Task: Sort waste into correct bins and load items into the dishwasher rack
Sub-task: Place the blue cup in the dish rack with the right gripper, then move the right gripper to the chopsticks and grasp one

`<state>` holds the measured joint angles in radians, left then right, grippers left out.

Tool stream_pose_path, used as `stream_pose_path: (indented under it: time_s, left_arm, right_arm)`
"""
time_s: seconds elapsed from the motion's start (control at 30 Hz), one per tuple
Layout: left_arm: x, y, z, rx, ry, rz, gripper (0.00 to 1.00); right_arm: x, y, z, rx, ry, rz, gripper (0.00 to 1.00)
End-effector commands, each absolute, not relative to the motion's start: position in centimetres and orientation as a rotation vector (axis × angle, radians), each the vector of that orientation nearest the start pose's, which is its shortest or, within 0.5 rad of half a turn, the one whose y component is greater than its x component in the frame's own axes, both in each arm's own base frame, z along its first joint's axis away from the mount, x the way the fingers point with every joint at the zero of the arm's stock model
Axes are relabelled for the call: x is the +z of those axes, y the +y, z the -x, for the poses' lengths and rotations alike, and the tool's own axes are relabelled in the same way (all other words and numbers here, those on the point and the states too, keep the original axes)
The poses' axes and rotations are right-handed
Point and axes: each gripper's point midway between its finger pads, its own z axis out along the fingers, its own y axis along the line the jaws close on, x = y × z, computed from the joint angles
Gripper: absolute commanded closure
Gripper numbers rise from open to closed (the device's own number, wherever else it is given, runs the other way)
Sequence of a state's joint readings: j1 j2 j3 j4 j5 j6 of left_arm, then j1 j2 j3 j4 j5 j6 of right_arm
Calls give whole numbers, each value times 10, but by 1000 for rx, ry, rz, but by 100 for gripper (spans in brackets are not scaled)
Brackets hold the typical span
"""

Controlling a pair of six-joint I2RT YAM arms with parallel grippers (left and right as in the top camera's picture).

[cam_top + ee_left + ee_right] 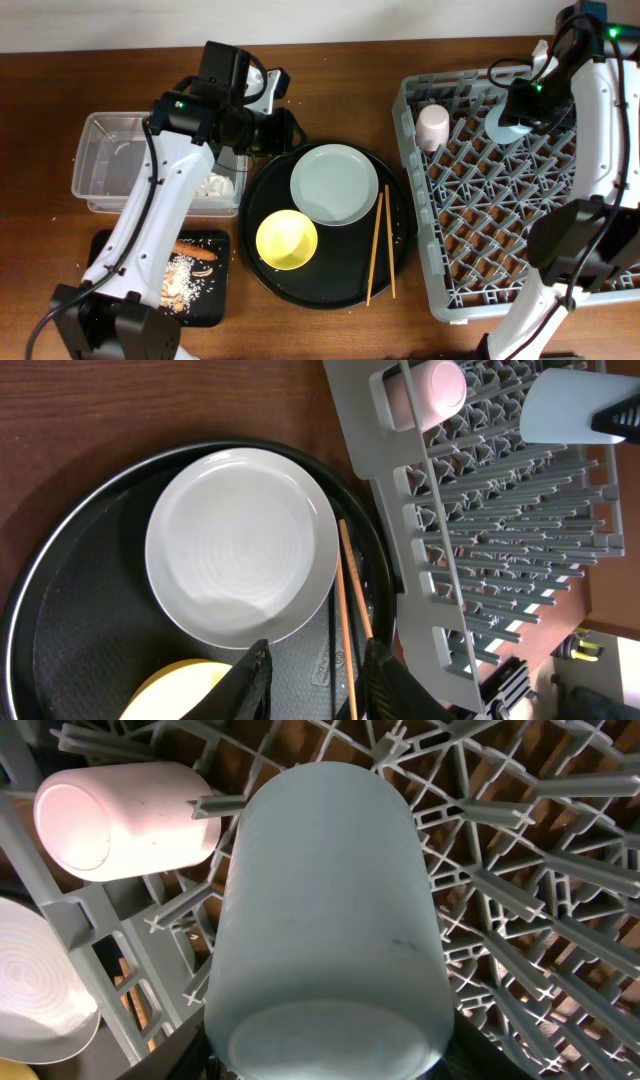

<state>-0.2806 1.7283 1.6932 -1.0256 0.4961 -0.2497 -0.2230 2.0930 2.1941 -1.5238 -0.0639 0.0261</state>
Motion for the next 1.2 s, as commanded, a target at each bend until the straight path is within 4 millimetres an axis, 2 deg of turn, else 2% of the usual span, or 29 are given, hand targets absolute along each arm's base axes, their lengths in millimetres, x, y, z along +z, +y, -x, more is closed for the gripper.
stream_pose_path:
  time_s: [0.0,0.2,0.23,0.27,0.33,0.4,0.47,0.53,0.63,0.7,0.73,0.83,0.93,1.0,1.1,1.17]
  left_arm:
    - [231,-193,-380,-810,2646,-241,70]
    - [229,-190,-380,-785,2652,-234,70]
    - [229,-190,-381,-780,2652,-233,69]
    - [229,-190,-381,-781,2652,-233,67]
    - [229,-190,-381,-781,2653,-232,67]
    - [228,-189,-378,-780,2666,-229,67]
    - [224,-179,-373,-706,2700,-204,68]
    - [230,-163,-366,-590,2710,-174,69]
    - [247,-140,-354,-452,2690,-114,69]
    - [259,-123,-340,-360,2685,-58,72]
    - [263,-115,-334,-324,2682,-30,72]
    - [267,-96,-304,-228,2738,11,73]
    - [259,-74,-289,-63,2802,43,73]
    - [253,-68,-282,-20,2833,47,72]
    - [239,-67,-279,-4,2868,45,72]
    - [228,-67,-279,5,2887,45,73]
  right_arm:
    - [168,-86,-415,57,3004,-388,55]
    - [145,-85,-415,67,3032,-392,53]
    - [143,-85,-415,67,3035,-393,40]
    - [143,-85,-414,67,3035,-393,35]
    - [143,-85,-414,68,3039,-394,18]
    - [143,-86,-412,62,3043,-394,12]
    - [148,-84,-411,73,3042,-394,12]
    - [168,-67,-409,208,3016,-379,12]
    - [212,-20,-396,466,2948,-171,13]
    - [232,15,-382,496,2941,-21,14]
    - [235,28,-377,501,2945,30,14]
    - [234,94,-353,534,3014,258,14]
    - [232,143,-335,490,3057,330,14]
    - [224,160,-324,272,3098,279,14]
    - [209,164,-312,-24,3110,190,20]
    - [193,164,-300,-87,3163,183,32]
